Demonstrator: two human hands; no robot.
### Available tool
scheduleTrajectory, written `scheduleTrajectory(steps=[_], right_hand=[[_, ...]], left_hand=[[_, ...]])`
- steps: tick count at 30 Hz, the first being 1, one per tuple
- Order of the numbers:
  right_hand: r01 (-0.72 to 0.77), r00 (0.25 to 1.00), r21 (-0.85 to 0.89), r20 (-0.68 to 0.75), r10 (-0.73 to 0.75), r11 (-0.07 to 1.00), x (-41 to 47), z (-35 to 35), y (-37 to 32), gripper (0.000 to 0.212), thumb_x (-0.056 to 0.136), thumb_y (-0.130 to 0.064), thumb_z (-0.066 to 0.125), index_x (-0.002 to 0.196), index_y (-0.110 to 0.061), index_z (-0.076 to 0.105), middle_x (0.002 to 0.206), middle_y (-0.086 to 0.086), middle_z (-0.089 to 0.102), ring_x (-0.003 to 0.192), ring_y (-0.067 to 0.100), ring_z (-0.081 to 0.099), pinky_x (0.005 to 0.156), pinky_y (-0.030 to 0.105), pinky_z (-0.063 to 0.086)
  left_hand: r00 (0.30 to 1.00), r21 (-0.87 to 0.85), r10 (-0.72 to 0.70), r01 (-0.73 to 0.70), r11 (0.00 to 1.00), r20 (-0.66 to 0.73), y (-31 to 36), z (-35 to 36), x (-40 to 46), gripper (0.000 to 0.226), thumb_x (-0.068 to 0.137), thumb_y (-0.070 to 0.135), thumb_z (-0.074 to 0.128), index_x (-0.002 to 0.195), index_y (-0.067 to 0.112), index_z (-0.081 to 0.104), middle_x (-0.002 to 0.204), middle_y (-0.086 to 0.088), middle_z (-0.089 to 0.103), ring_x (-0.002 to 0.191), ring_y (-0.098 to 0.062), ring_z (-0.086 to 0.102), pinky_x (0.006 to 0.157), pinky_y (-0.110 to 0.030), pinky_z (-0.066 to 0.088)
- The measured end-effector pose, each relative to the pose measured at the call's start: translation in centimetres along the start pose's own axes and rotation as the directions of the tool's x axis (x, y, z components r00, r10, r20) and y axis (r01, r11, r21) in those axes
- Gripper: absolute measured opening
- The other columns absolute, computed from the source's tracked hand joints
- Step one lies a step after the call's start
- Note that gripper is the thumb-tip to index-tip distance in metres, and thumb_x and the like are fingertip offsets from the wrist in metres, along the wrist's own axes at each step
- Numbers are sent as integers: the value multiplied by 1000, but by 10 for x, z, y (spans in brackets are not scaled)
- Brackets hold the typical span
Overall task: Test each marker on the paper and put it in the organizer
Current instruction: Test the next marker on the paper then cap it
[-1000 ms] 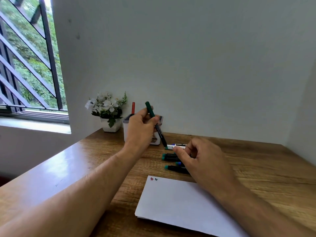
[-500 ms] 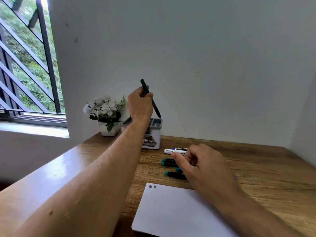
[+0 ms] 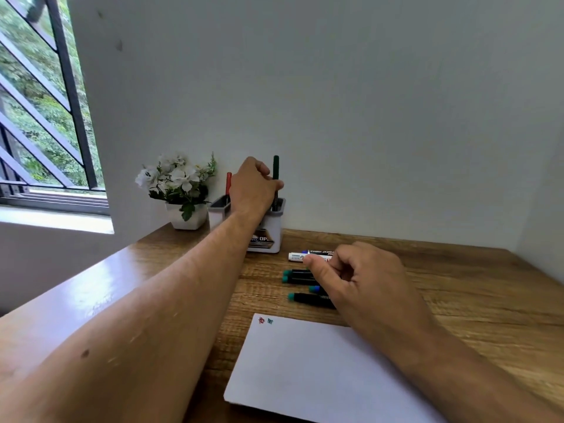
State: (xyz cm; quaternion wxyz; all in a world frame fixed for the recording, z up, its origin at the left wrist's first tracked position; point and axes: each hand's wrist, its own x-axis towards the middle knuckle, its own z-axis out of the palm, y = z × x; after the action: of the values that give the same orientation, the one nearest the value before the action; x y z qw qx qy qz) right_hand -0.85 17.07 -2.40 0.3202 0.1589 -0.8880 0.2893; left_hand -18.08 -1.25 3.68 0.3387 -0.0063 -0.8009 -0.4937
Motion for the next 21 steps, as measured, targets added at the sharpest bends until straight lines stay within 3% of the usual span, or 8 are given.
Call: scheduleTrajectory(steps=[5,11,15,17,21], right_hand=[[-3,1000,0,17,3,1000,0,0,-1,58,83,-74,44,59,-21,52,61,-10,50,70,3,51,52,18,28],[-15,1000,14,25,15,1000,0,-2,-1,59,82,-75,42,58,-21,50,60,-9,50,63,6,50,53,19,28],[-18,1000,6,24,18,1000,1,-2,-1,58,82,-74,43,56,-22,48,57,-8,48,61,5,49,51,19,27],[-19,999,1,30,19,1000,1,-2,-1,58,82,-74,43,56,-21,49,57,-8,49,59,6,49,52,19,26],[-26,999,-3,32,27,1000,2,-2,-1,59,83,-73,45,58,-20,52,59,-8,52,59,6,50,53,22,29]], left_hand=[[1000,139,2,-4,990,13,-4,1,1,29,74,29,84,73,27,54,77,10,62,76,-11,61,71,-30,47],[998,152,-13,3,988,67,-10,1,1,31,67,31,89,76,25,60,74,13,61,70,1,56,56,-20,37],[996,167,-49,35,985,78,-9,3,0,37,65,34,90,91,26,65,87,8,66,79,-7,61,68,-25,48],[993,197,-57,35,980,108,-8,5,-1,28,66,35,89,82,28,66,84,9,68,80,-7,62,70,-23,45],[989,194,-80,56,979,121,-8,5,0,26,67,34,89,75,28,65,75,9,64,65,1,54,59,-16,36]])
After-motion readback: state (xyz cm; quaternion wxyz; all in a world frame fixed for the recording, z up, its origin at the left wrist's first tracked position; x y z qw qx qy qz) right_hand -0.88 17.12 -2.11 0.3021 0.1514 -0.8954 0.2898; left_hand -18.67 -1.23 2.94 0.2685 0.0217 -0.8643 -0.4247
